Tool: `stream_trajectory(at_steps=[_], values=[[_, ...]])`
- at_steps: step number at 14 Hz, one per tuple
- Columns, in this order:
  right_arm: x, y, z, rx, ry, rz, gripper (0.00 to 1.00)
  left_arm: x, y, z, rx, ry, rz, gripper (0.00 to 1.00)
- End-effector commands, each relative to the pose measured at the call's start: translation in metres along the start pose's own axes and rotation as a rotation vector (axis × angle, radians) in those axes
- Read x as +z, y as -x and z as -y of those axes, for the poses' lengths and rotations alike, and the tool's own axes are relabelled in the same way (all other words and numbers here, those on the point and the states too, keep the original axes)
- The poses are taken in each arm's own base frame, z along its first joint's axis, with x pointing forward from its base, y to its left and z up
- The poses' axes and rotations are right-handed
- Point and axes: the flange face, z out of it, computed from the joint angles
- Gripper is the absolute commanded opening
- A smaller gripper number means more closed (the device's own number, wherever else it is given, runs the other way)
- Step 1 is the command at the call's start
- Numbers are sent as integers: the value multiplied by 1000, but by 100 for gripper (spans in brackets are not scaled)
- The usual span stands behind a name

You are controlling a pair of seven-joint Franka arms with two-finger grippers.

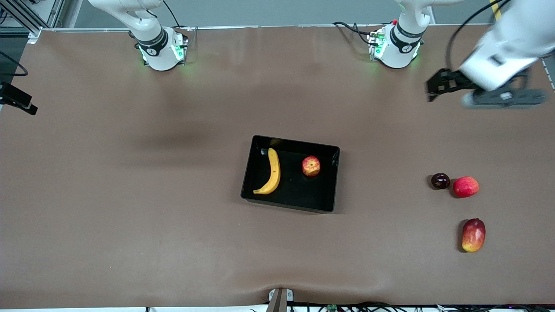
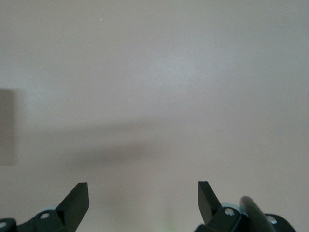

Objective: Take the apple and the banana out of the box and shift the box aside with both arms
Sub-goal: 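Reach the left gripper over the tray toward the red-yellow apple, then grasp the red-yellow apple in the tray with the left gripper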

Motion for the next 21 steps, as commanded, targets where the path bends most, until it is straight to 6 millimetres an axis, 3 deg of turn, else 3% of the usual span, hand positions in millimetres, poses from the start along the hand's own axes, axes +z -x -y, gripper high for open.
stream_trajectory(at_steps=[1, 5, 7, 9, 12, 15, 21], values=[[-4, 0, -4, 7, -17, -2, 100, 22, -19, -64, -83, 40, -34, 100], [-4, -1, -8, 12, -17, -6, 100, 86, -44, -142, -181, 58, -65, 100], [-6, -2, -8, 12, -16, -17, 100, 132, -61, -168, -202, 57, -58, 100], [-6, -2, -7, 11, -17, -17, 100, 175, -81, -179, -244, 78, -51, 100], [-7, -3, -7, 11, -16, -20, 100, 235, -91, -218, -322, 110, -70, 100], [-12, -9, -5, 6, -11, -29, 100, 290, -88, -244, -350, 89, -48, 100], [-13, -11, -3, 3, -11, -28, 100, 356, -72, -264, -364, -15, -25, 100]])
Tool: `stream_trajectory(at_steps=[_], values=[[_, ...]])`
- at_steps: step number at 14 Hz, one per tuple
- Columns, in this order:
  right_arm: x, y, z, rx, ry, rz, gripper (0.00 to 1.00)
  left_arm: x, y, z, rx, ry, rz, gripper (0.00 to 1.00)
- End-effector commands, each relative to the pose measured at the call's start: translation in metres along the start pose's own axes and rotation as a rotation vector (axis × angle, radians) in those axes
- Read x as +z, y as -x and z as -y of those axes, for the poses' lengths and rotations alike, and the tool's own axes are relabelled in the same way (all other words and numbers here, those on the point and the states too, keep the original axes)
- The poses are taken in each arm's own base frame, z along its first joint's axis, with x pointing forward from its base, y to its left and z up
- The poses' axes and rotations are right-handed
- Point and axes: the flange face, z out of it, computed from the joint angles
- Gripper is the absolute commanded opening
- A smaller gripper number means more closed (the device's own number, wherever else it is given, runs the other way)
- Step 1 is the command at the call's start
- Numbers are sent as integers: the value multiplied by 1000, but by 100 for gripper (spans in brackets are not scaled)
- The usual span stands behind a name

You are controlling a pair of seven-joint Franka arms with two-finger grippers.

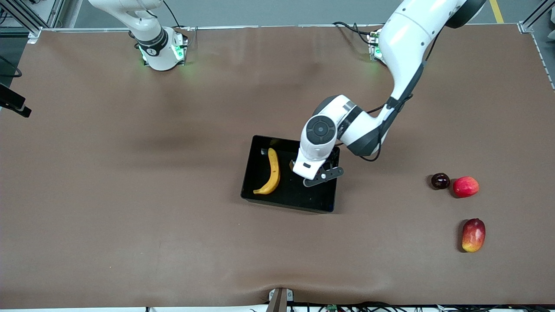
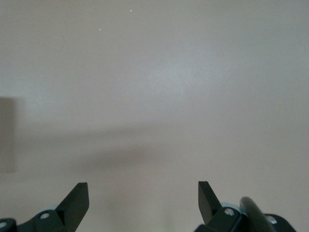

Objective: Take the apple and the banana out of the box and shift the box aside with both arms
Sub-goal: 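Grasp the red-yellow apple in the tray with the left gripper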

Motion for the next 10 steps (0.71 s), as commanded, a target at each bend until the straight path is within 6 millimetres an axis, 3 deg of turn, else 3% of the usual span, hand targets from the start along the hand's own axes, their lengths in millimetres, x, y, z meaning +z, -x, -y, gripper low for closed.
stream_trajectory(at_steps=[1, 4, 5, 6, 9, 10], values=[[-5, -4, -1, -2, -16, -1, 100, 13, 1, -3, -14, -24, -16, 100], [-5, -4, -2, 1, -16, 0, 100, 30, 2, -5, -13, -19, -9, 100], [-5, -4, -1, -1, -16, 0, 100, 36, 2, -6, -11, -23, -8, 94], [-5, -4, -1, -1, -16, 0, 100, 37, 0, -6, 4, -28, -31, 76], [-5, -4, -1, -1, -16, 0, 100, 34, 1, -11, 16, -17, -51, 1], [-5, -4, -1, 1, -17, -1, 100, 25, -2, -10, 15, -10, -63, 0]])
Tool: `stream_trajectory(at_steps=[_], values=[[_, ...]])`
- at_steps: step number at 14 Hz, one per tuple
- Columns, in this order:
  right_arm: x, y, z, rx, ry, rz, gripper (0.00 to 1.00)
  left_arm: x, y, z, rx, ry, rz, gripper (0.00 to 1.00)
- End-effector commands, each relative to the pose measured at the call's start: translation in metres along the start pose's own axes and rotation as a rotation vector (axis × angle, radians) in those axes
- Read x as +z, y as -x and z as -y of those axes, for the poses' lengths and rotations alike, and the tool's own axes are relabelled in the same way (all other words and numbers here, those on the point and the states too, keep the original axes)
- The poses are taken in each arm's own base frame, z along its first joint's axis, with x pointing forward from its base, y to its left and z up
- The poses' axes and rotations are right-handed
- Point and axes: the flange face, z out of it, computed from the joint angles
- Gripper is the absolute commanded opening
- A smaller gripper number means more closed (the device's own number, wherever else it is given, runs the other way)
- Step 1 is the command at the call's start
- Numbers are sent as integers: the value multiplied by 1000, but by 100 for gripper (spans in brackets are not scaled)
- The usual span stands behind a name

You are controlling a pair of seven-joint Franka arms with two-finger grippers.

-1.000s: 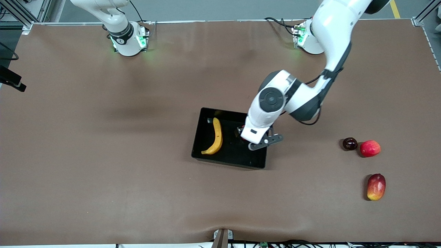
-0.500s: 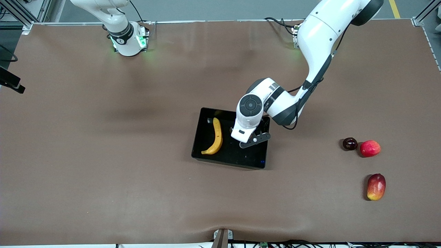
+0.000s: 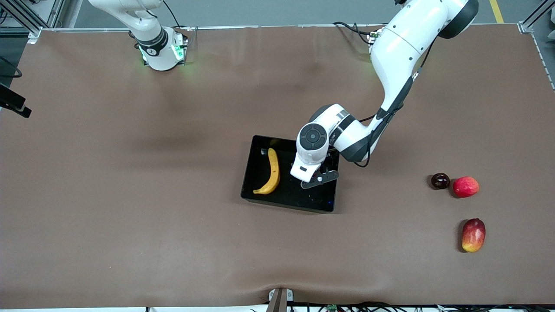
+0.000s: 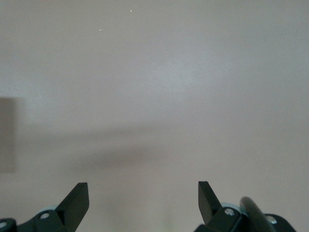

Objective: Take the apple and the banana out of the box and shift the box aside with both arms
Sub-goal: 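Grasp the red-yellow apple in the tray with the left gripper, then carry the apple beside the plum and release it with the left gripper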

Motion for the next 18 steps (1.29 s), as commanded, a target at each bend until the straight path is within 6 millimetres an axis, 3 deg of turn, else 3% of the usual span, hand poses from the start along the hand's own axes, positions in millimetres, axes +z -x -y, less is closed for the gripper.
stream_trajectory(at_steps=[1, 3, 5, 8, 10, 12, 14, 18], values=[[-4, -4, -2, 1, -16, 0, 100, -26, -2, -5, -4, 17, -59, 0], [-4, -4, -1, 1, -17, 0, 100, -67, -6, -3, -8, 52, -102, 0], [-4, -4, -1, 1, -17, 0, 100, -125, -15, 14, -28, 68, -146, 0], [-3, -4, -1, 1, -17, 3, 100, -196, -44, 65, 2, 78, -158, 0], [-3, -5, -1, 0, -16, 3, 100, -225, -72, 109, 62, 72, -149, 0], [-3, -5, -1, 0, -16, 3, 100, -232, -101, 154, 135, 42, -128, 0], [-2, -4, 0, -3, -16, 5, 100, -221, -131, 202, 204, -4, -82, 0], [-3, -5, -1, -2, -16, 3, 100, -153, -199, 309, 313, -21, -28, 0]])
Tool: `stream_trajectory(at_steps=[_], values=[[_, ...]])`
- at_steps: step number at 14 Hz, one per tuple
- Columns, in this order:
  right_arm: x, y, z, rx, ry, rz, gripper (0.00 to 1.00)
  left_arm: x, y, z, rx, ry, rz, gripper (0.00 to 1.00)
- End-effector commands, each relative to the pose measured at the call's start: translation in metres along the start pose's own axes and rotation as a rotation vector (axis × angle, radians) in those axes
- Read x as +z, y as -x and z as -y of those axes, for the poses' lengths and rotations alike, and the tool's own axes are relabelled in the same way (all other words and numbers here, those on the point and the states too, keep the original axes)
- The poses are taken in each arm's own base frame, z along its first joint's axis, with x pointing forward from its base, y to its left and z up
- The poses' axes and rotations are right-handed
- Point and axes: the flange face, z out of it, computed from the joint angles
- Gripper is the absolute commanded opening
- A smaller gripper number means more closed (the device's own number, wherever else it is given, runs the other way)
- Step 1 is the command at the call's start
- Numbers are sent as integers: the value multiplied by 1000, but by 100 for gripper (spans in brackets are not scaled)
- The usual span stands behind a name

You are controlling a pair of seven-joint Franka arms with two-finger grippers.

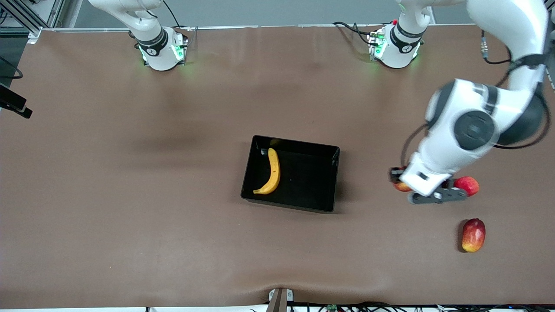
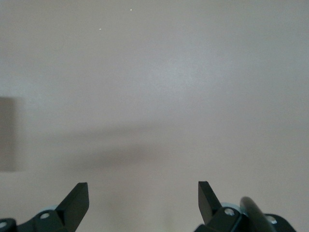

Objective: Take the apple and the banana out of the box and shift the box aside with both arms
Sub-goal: 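Carry the apple beside the plum and release it with the left gripper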

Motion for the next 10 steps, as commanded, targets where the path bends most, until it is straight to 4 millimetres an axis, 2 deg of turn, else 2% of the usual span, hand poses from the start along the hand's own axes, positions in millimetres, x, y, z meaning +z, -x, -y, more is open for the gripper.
stream_trajectory(at_steps=[1, 3, 5, 6, 8, 10], values=[[-4, -3, -1, -1, -16, 0, 100, 55, -11, 44, 36, 26, 6, 0], [-5, -3, 0, -3, -16, -1, 100, 97, -13, 59, 50, 1, -14, 0], [-5, -3, 0, -3, -16, -1, 100, 128, -13, 72, 73, -34, -35, 0], [-4, -3, -1, 0, -16, 0, 100, 141, -15, 80, 64, -27, -35, 0], [-4, -4, 0, -1, -16, 0, 100, 164, -18, 80, 75, -22, -40, 0], [-4, -3, 0, -3, -16, 0, 100, 178, -18, 81, 61, -14, -31, 0]])
